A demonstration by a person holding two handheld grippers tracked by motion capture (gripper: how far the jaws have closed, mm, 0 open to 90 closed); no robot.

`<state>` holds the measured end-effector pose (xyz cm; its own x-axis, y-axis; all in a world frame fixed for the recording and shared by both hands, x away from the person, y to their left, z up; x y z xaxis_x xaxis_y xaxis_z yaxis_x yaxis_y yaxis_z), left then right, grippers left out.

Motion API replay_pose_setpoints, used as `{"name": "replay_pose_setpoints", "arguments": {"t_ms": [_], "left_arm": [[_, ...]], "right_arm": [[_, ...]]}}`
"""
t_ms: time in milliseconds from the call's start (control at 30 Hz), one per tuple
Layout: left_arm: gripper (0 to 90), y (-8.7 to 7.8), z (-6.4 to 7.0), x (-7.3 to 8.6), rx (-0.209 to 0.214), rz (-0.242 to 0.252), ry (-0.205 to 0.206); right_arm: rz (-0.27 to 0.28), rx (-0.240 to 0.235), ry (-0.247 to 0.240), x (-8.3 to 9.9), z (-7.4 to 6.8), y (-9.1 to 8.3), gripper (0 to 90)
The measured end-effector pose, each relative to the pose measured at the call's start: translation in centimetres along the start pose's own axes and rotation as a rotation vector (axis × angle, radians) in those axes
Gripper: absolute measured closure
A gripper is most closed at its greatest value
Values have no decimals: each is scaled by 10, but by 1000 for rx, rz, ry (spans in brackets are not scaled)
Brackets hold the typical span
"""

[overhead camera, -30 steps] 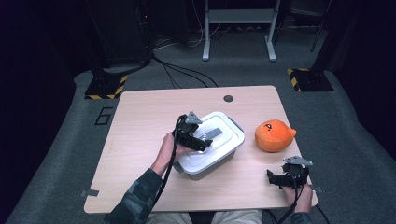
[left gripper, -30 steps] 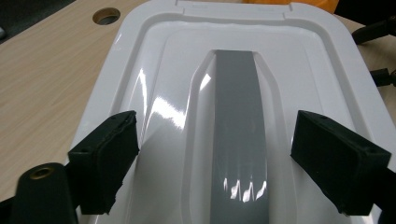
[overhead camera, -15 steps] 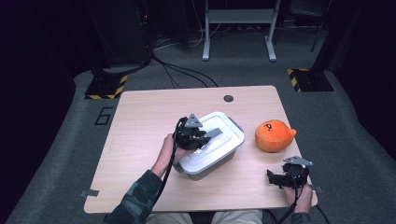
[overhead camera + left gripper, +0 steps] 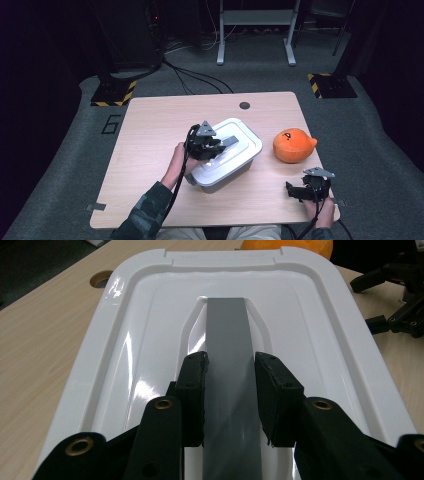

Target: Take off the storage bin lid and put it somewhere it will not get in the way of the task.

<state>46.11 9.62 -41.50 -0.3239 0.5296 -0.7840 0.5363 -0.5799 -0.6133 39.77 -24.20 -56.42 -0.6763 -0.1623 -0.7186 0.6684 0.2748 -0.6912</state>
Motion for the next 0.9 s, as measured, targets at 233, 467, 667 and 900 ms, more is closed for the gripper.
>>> {"name": "replay_pose_setpoints", "arguments": {"t_ms": [233,467,667,900], "left_arm": [[662,-10,-1,-6,-17,20,2],[662,-19,-4,-9,-33,29,10],[661,-26,-8,-10,-49,36,4],[661,-34,-16,-10,-67,46,-5]], "right_arm": [[0,2,0,0,0,0,4],[0,3,1,0,0,0,4],[1,2,0,0,0,0,4],[-2,0,-2,0,0,0,0]]}}
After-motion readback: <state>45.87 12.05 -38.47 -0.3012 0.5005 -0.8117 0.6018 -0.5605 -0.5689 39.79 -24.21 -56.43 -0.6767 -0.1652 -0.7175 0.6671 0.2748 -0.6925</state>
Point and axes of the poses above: each handheld gripper's, and its own axes: y roughly forward along the jaws, x roughly out of its underside, z roughly to its right, the point moved 5 cm from there along y, roughly forward along the jaws, and after that the axes turned 6 degrees about -x, right-handed, at the moved point
